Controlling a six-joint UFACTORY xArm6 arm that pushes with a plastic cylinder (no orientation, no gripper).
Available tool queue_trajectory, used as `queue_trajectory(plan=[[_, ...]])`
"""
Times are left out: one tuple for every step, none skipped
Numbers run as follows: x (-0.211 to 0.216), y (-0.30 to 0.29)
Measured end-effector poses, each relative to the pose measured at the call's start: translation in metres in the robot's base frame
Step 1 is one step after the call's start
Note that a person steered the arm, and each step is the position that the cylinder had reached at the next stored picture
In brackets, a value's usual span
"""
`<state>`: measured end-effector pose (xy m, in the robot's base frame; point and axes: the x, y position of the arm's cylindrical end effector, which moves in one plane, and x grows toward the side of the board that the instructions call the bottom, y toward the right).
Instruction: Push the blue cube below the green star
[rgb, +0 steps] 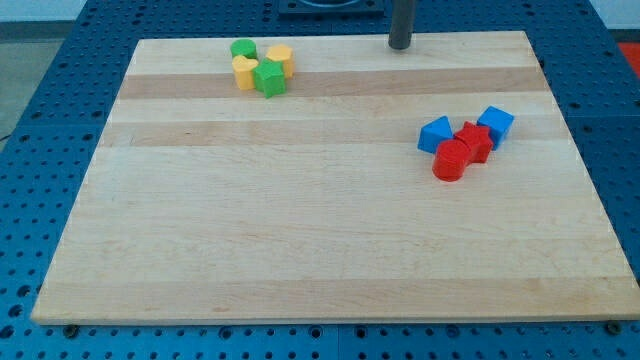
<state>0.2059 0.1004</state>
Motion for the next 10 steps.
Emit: queue_trajectory(plan=[[-0.007,0.0],[-0.014,0.0],[-0.013,0.002],[0.004,0.037],[0.015,0.078],[0.087,0.135],[0.178,0.159],[0.179,0.112],[0.171,0.021],[0.162,-0.071]])
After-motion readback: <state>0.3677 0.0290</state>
